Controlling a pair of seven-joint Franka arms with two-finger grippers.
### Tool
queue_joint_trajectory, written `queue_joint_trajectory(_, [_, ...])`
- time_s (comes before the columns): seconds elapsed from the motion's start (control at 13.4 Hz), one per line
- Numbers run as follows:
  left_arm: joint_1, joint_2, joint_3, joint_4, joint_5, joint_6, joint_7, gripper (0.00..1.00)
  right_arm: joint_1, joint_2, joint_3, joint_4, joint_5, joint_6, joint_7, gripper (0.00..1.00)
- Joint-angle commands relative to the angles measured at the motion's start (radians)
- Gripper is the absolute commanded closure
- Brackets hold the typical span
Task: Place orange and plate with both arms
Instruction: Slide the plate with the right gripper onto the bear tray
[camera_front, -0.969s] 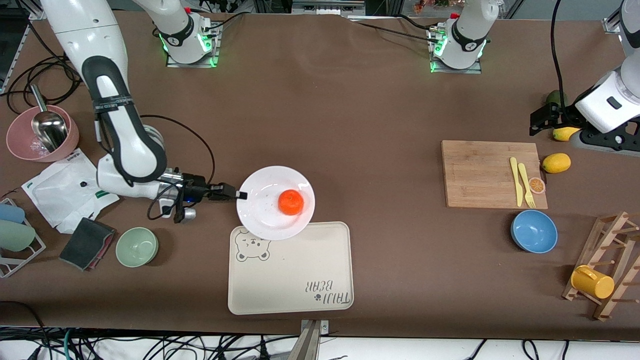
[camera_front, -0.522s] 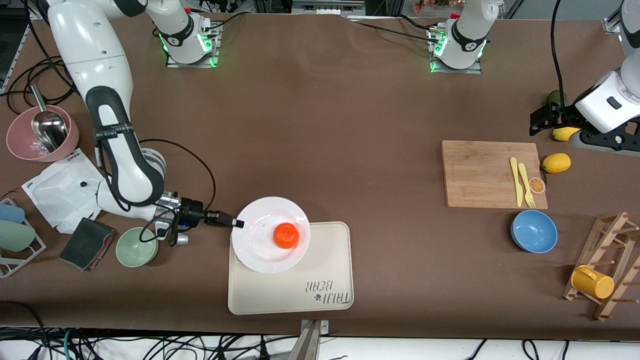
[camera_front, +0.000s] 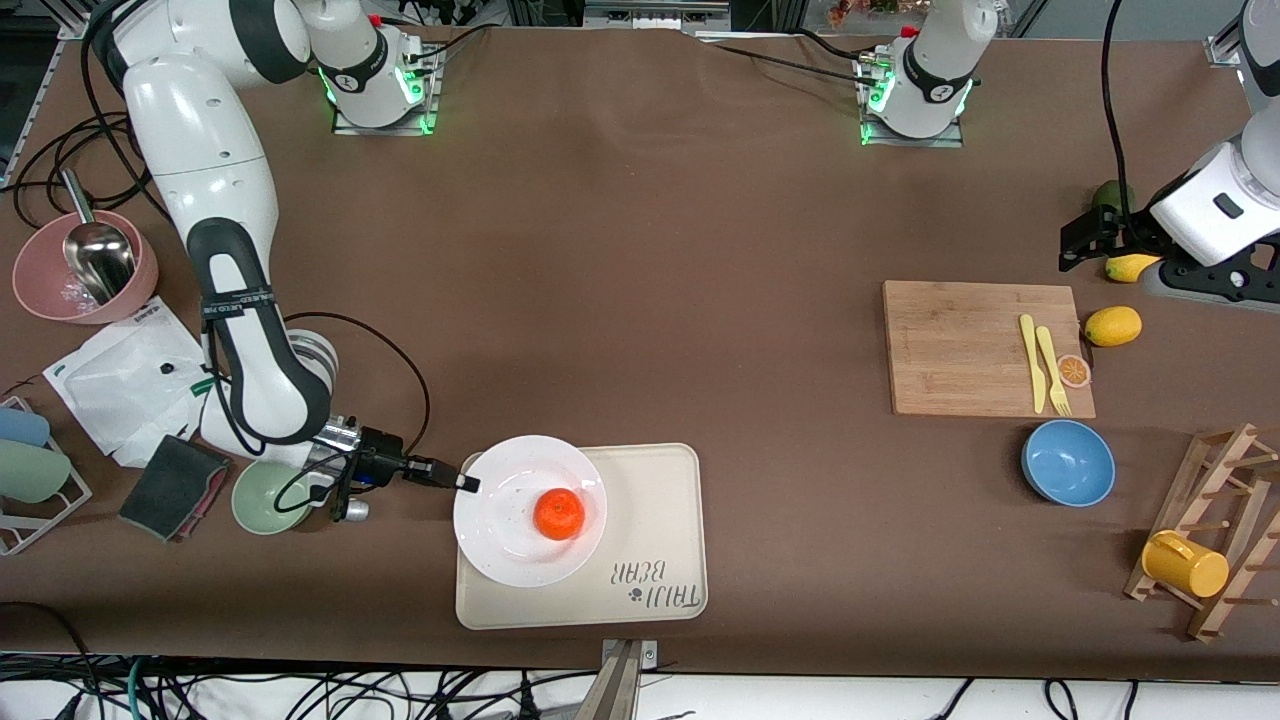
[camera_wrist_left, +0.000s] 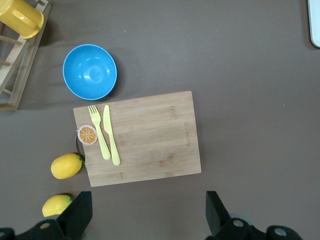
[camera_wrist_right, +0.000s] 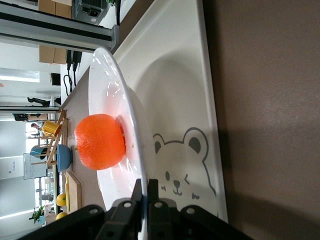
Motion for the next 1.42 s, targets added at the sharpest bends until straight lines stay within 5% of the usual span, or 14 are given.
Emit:
queue_joint_trajectory(0.0, [0.001, -0.011, 0.007, -0.008, -0.030, -0.005, 0.029, 0.00, 0.000, 0.027, 0.007, 0.035, 0.018, -0.002, 0.009, 1.00])
queue_joint_trajectory(0.82, [0.001, -0.011, 0.007, -0.008, -0.030, -0.005, 0.029, 0.00, 0.022, 0.058, 0.016, 0.040, 0.018, 0.080, 0.009, 1.00])
queue_joint_trajectory(0.89, [0.001, -0.011, 0.007, -0.008, -0.030, -0.003, 0.029, 0.00, 0.022, 0.056, 0.016, 0.041, 0.018, 0.080, 0.009, 0.87])
queue_joint_trajectory(0.97, [0.001, -0.011, 0.008, -0.008, -0.030, -0.005, 0.029, 0.00, 0.027, 0.056, 0.016, 0.049, 0.018, 0.080, 0.011, 0.63])
queue_joint_trajectory(1.04, [0.001, -0.011, 0.007, -0.008, -0.030, -0.005, 0.029, 0.00, 0.027, 0.056, 0.016, 0.050, 0.018, 0.081, 0.008, 0.54])
queue_joint_trajectory(1.34, [0.001, -0.011, 0.007, -0.008, -0.030, -0.005, 0.029, 0.00, 0.037, 0.052, 0.016, 0.082, 0.017, 0.083, 0.008, 0.52])
